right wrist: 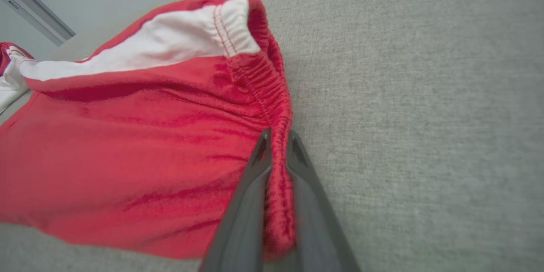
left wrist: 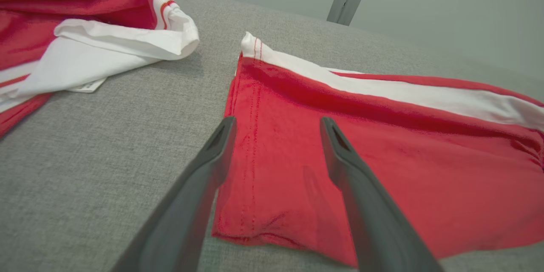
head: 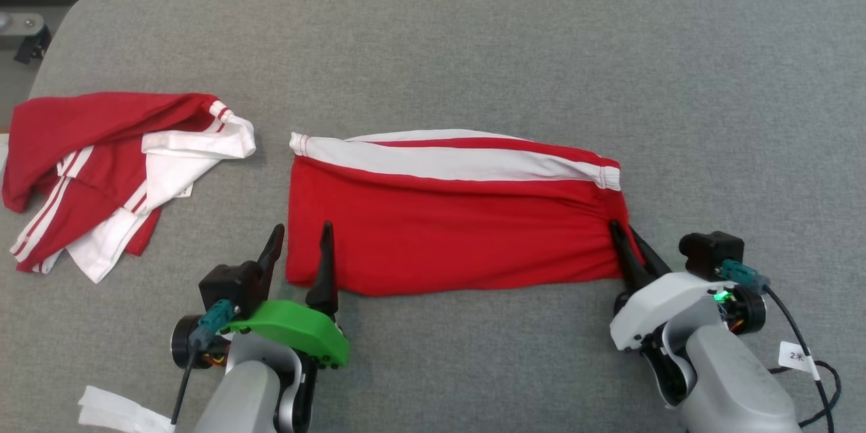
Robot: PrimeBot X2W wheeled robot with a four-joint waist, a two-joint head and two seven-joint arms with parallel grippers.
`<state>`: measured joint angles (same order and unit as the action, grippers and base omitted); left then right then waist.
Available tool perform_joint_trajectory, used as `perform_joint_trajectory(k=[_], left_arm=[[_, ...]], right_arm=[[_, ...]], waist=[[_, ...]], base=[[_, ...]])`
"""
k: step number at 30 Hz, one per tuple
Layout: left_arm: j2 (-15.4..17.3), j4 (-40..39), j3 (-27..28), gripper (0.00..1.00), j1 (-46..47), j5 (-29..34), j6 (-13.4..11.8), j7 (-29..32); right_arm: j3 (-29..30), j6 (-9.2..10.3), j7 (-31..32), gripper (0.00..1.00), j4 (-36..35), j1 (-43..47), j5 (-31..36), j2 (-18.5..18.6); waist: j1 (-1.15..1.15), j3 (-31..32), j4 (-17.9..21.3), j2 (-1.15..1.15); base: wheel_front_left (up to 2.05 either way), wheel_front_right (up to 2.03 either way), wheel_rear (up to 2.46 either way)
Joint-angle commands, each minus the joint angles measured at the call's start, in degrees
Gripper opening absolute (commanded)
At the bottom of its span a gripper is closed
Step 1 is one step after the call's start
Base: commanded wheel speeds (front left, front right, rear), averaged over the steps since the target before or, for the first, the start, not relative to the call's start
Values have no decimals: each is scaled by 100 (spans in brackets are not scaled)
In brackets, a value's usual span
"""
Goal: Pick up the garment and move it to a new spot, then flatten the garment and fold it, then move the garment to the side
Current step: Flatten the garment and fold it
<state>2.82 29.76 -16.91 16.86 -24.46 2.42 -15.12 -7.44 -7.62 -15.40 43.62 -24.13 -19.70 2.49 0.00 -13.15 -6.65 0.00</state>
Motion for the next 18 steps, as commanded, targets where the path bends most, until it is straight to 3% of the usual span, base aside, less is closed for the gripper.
perform_joint_trajectory(k=[1,13,18], left_arm=[[19,-16,19,100,-36,57,-16,-4],[19,62,-77,100,-216,75,50,-4],[20,95,-196,100,-264,-39,105,-4]], right_arm=[[212,25,45,0,23,190,-8,91],[1897,18,24,0,-389,33,745,445],[1481,17,24,0,-520,84,631,216]], waist=[[0,40,51,0],[0,309,263,0],[0,401,249,0]], base=[[0,0,0],[0,0,0],[0,0,0]])
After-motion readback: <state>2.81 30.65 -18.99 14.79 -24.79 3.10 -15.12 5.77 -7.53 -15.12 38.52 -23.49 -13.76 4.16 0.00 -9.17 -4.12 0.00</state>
